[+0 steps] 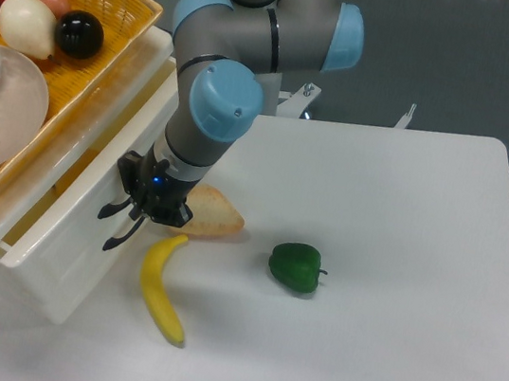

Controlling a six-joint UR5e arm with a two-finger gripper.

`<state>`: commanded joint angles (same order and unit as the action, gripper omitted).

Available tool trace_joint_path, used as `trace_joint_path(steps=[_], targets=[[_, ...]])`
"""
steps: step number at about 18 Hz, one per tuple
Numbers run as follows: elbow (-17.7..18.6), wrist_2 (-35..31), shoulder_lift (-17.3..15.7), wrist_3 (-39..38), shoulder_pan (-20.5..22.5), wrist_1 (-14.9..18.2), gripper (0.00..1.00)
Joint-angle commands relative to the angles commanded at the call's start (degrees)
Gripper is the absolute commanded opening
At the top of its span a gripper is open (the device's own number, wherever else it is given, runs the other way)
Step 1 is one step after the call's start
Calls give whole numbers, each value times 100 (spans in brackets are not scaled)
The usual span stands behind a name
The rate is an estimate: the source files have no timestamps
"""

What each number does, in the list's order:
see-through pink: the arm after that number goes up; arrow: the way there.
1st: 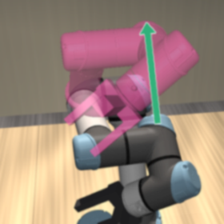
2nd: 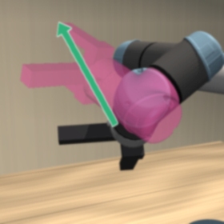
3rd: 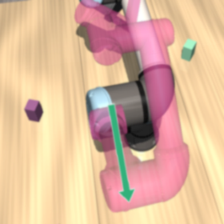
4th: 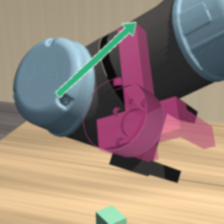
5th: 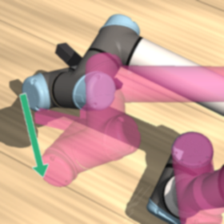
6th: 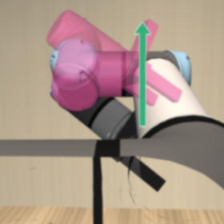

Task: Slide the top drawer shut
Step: 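Press the drawer front fully shut with the gripper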

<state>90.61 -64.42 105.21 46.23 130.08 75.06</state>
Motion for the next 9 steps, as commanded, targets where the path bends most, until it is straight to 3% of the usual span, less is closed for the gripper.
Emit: trace_joint_path(steps=[9], targets=[[0,0,0,-114,-149,-9,9]])
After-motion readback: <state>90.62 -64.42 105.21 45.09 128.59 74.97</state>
